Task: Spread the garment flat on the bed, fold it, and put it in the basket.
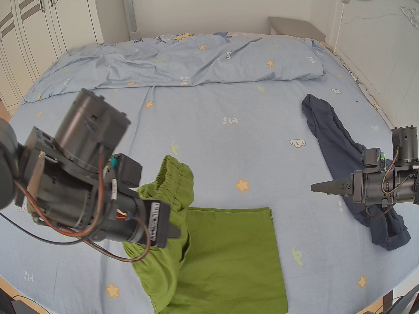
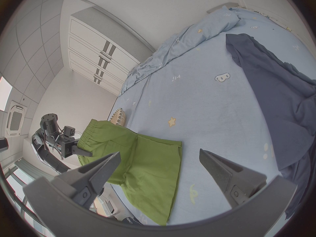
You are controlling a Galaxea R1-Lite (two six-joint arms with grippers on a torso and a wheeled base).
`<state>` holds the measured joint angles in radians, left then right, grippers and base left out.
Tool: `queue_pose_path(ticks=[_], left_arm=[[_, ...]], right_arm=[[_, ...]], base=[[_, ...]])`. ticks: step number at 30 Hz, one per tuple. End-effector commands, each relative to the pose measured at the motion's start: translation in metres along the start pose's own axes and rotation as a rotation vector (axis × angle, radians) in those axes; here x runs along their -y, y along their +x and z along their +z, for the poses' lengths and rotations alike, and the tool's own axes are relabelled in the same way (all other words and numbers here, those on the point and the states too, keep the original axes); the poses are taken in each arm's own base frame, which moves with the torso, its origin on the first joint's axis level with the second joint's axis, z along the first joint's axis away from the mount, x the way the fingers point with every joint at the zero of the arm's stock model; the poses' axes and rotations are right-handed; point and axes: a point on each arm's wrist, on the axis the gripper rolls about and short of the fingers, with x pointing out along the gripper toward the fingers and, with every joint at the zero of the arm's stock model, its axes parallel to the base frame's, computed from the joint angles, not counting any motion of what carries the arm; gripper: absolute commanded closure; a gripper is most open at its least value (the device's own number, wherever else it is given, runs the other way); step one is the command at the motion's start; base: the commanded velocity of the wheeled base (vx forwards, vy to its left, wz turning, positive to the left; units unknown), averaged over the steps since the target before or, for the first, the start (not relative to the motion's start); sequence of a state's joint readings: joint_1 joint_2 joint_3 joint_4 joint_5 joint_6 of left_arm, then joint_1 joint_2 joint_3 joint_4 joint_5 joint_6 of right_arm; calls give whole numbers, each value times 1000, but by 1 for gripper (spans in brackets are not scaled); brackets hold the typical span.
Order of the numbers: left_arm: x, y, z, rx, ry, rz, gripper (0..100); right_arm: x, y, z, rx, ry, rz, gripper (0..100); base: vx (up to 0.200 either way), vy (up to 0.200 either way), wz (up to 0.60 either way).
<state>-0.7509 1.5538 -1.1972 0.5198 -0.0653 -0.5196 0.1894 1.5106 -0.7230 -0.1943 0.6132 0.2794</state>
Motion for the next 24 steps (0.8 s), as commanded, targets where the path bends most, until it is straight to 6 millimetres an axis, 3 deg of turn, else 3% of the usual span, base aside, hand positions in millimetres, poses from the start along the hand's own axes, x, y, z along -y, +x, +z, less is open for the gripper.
queue_pose_path(ticks=[1, 6, 16, 24], left_arm=[[18, 34, -4, -51, 47, 8, 100], [39, 42, -11, -33, 55, -44, 100], [53, 47, -22, -34, 59, -49, 100], [66, 75, -26, -34, 6, -73, 100]], right_arm=[[-1, 0, 0, 0, -2, 2, 0], [1, 0, 0, 1, 1, -3, 0], [2, 0, 0, 2, 2, -5, 0], [2, 0, 0, 0, 3, -4, 0]], base=[[0, 0, 0], [0, 0, 0], [0, 0, 0], [0, 0, 0]])
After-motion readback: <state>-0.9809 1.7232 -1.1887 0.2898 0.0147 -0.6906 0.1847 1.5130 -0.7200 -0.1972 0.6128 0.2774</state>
